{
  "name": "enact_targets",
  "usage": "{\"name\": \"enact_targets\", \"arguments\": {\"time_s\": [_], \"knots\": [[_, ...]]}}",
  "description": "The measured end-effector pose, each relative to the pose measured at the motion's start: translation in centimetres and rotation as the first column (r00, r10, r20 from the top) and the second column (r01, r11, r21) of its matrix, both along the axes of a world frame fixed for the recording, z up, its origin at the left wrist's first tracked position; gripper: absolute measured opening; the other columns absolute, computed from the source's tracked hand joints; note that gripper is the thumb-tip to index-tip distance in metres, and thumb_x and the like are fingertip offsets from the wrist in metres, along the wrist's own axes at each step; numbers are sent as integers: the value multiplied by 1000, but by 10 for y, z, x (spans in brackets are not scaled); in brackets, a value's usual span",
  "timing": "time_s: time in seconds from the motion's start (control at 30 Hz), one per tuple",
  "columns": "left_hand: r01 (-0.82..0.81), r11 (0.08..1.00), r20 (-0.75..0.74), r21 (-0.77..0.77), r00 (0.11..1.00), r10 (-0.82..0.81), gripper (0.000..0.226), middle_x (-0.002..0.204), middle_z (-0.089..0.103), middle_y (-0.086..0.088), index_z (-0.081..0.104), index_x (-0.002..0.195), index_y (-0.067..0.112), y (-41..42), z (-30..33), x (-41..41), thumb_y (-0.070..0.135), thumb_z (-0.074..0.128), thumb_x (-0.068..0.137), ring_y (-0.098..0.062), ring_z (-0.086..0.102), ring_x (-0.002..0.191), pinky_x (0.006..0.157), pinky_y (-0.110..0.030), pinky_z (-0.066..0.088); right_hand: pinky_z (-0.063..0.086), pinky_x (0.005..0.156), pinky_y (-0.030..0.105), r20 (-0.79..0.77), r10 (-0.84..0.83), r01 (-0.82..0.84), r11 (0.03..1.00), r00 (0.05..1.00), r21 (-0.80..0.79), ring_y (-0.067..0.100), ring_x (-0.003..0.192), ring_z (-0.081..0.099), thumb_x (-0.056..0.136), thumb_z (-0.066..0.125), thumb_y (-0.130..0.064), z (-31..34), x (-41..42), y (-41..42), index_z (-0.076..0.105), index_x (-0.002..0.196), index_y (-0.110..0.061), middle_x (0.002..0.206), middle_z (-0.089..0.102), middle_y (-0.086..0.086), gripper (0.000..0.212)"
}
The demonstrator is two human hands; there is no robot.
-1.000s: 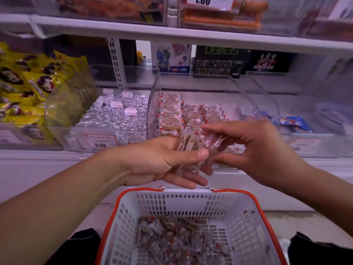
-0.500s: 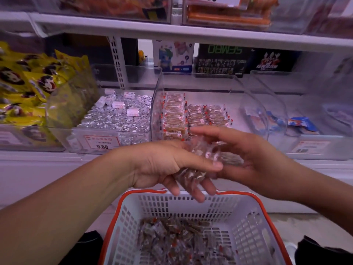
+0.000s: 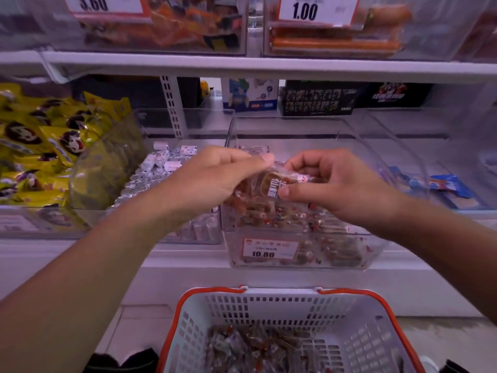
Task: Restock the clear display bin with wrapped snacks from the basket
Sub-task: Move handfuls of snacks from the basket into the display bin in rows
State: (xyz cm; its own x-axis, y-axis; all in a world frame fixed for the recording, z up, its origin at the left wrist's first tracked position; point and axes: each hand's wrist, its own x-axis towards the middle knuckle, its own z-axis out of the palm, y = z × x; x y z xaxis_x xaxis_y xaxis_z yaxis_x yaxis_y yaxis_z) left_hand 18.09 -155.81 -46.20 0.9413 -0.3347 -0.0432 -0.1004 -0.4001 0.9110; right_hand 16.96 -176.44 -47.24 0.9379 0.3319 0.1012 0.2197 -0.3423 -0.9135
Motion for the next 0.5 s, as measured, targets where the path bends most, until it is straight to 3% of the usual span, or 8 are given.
{"name": "enact_targets", "arguments": {"time_s": [0.03,0.1,0.17,0.27,0.37,0.43,0.5], "knots": [[-52,997,162,52,986,43,37,81,76,4,77,90,24,3,-2,6,57,61,84,-11,71,71,65,-28,55,46,62,31,-39,5,-5,1000,999,3,20,67,60,73,82,-25,-2,6,2,71,91,-12,83,73,14,24],[-112,992,497,62,865,67,19,78,73,9,76,87,25,12,-5,17,42,68,87,-6,67,72,66,-19,54,44,56,23,-126,20,-16,999,992,35,14,63,57,77,78,-24,-6,18,3,71,90,-11,77,71,10,20],[-95,979,657,180,752,-48,8,78,70,16,74,88,26,19,-4,26,32,75,83,-1,66,77,68,-10,51,40,57,26,-190,26,-24,1000,981,14,14,63,52,77,77,-25,-8,30,1,71,87,-11,75,65,6,18],[-33,933,650,358,726,-223,6,78,70,20,76,82,24,23,-6,37,29,77,79,3,66,77,70,-7,49,31,67,38,-269,63,-94,990,961,-106,20,70,46,71,83,-33,-10,41,-4,71,90,-10,78,59,12,32],[17,898,609,439,729,-312,10,79,70,16,75,79,26,24,-3,47,22,71,71,1,66,76,72,-14,51,35,64,36,-293,44,-78,991,955,-105,21,71,47,65,83,-37,-6,50,-13,73,93,-12,84,61,27,39],[35,793,532,609,723,-441,13,78,67,15,73,77,28,22,1,53,35,72,66,-4,62,77,74,-27,53,39,57,26,-287,58,-92,990,956,-108,19,67,50,63,86,-36,-2,56,-23,74,91,-14,84,66,24,38],[28,634,418,773,729,-542,31,76,64,14,69,77,28,16,2,57,56,71,63,-13,60,79,76,-33,52,41,60,25,-290,133,-185,970,948,-158,15,65,55,64,89,-38,0,61,-31,74,89,-18,82,69,18,36]]}}
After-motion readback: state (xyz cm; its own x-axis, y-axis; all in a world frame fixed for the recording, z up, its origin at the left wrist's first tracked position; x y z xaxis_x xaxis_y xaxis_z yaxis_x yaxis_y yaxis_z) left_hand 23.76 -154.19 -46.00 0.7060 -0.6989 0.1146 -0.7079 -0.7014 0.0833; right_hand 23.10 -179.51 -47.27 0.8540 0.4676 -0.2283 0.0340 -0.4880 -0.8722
